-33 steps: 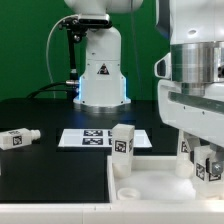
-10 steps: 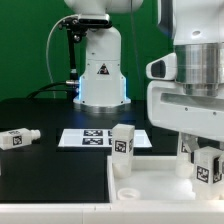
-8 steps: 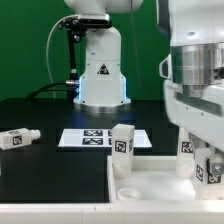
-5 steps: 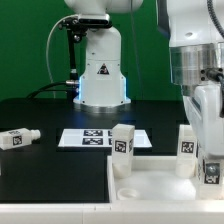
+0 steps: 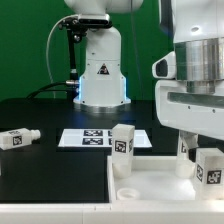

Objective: Assemble square table

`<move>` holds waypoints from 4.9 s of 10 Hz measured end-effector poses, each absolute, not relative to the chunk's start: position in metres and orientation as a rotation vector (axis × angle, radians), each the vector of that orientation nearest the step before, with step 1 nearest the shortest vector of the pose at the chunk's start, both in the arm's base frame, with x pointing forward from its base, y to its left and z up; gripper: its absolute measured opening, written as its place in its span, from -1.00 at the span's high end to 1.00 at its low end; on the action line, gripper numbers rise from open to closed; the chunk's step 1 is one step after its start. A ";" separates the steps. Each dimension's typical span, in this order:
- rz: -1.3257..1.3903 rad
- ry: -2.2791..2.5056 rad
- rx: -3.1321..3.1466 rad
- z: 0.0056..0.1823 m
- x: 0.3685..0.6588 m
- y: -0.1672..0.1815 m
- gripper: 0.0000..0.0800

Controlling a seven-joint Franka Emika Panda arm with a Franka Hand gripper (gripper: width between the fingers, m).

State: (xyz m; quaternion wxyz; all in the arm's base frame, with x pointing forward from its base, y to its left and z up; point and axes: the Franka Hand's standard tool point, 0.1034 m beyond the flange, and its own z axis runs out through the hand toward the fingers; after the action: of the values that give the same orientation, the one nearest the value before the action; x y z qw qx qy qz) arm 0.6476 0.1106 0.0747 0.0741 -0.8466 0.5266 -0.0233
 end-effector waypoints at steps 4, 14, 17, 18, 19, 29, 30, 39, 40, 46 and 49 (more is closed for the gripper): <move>-0.138 0.878 -2.909 0.074 0.648 0.106 -0.62; -0.123 0.706 -2.976 0.071 0.644 0.107 0.29; -0.104 1.272 -2.779 0.070 0.644 0.106 0.29; -0.090 1.527 -2.643 0.070 0.643 0.105 0.29; -0.072 1.813 -2.455 0.070 0.642 0.104 0.29; 0.041 2.517 -1.672 0.070 0.640 0.105 0.29; 0.042 2.518 -1.673 0.070 0.639 0.105 0.09; 0.012 2.411 -1.744 0.107 0.644 0.089 -0.62; 0.013 2.411 -1.744 0.106 0.644 0.089 -0.62; -0.042 1.998 -2.199 0.121 0.605 0.005 -0.62; -0.073 1.752 -2.409 0.121 0.607 0.016 -0.62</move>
Offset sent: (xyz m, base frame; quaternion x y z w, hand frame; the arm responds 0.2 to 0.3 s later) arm 0.0009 0.0072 0.0031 0.0077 -0.0025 -0.5322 0.8466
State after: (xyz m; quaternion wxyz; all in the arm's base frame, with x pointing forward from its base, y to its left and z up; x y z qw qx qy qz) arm 0.6066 0.0162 0.1213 0.0810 -0.8059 0.5860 -0.0245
